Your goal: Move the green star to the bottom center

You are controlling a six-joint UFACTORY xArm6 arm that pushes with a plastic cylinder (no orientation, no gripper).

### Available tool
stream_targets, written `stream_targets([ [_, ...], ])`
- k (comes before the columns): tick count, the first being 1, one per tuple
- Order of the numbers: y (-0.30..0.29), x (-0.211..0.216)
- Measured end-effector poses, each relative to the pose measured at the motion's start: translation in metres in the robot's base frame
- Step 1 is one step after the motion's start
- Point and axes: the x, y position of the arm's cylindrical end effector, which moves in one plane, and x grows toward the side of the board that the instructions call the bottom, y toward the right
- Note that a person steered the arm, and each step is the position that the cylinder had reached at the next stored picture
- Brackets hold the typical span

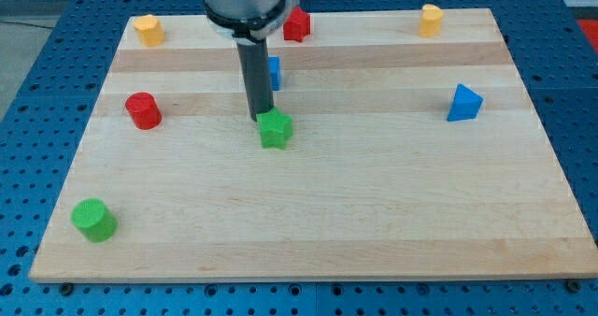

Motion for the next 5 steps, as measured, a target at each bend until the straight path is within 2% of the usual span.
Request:
stream_targets([
  [2, 0.033, 0.004],
  [3, 0.031, 0.016],
  [5, 0.016, 0.068],
])
